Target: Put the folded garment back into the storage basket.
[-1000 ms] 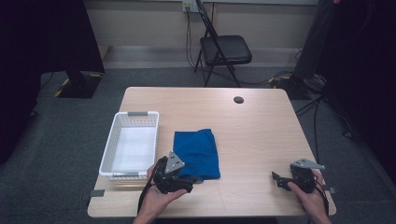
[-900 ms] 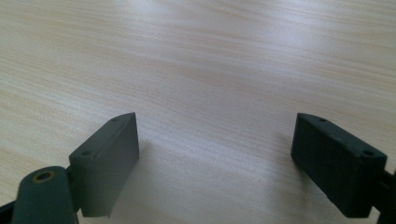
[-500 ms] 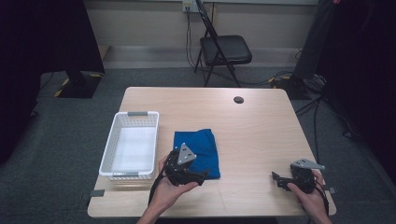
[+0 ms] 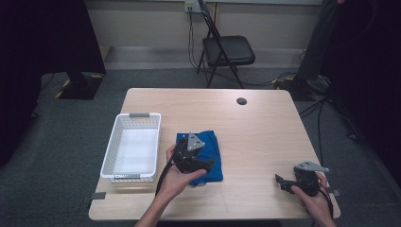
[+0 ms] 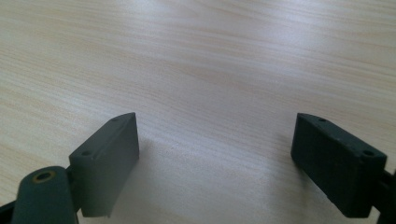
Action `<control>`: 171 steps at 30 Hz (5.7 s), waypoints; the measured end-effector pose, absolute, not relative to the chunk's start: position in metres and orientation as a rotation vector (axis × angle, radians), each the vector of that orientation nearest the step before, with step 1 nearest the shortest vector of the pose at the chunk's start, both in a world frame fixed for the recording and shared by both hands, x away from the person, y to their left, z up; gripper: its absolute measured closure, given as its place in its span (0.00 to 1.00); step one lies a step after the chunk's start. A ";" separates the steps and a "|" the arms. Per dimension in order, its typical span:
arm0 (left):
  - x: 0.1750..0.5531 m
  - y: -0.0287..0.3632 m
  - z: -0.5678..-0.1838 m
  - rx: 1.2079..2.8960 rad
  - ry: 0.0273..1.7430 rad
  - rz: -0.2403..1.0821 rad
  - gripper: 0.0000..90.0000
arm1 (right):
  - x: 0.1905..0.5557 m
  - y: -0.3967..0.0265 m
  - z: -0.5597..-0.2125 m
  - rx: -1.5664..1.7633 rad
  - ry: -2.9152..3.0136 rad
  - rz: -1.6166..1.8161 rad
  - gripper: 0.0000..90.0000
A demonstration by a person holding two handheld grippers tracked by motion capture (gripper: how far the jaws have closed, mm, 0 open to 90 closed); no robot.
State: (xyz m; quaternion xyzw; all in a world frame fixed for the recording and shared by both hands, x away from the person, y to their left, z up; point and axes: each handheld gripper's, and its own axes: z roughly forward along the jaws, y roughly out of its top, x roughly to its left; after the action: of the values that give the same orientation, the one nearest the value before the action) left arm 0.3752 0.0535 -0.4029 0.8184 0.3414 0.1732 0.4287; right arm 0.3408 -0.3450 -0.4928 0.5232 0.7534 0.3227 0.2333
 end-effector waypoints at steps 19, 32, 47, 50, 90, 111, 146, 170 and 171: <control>0.404 0.042 -0.394 2.065 0.839 0.439 0.18 | 0.340 -0.345 -0.493 1.437 2.069 0.886 0.16; 0.420 0.042 -0.418 2.067 0.901 0.477 0.18 | 0.340 -0.344 -0.493 1.440 2.067 0.885 0.15; 0.441 0.045 -0.440 2.082 0.958 0.413 0.18 | 0.340 -0.344 -0.493 1.440 2.067 0.885 0.15; 0.446 0.047 -0.445 2.092 0.969 0.408 0.18 | 0.340 -0.344 -0.493 1.440 2.067 0.885 0.15; 0.461 0.038 -0.490 2.186 1.155 0.439 0.00 | 0.341 -0.344 -0.493 1.440 2.067 0.885 0.15; 0.441 0.038 -0.489 2.134 1.048 0.442 0.40 | 0.341 -0.344 -0.493 1.440 2.066 0.885 0.15; 0.436 0.051 -0.479 2.027 1.029 0.282 0.80 | 0.341 -0.344 -0.493 1.426 2.081 0.891 0.15; 0.428 0.050 -0.452 2.008 0.918 0.313 0.81 | 0.341 -0.344 -0.493 1.424 2.085 0.893 0.15; 0.427 0.050 -0.451 2.002 0.917 0.307 0.81 | 0.341 -0.344 -0.493 1.424 2.085 0.893 0.15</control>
State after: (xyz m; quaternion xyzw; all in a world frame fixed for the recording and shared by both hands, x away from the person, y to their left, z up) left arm 0.4271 0.0501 -0.4507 0.8072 0.3699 0.1240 0.4430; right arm 0.3415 -0.3438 -0.4930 0.5174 0.7577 0.3245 0.2298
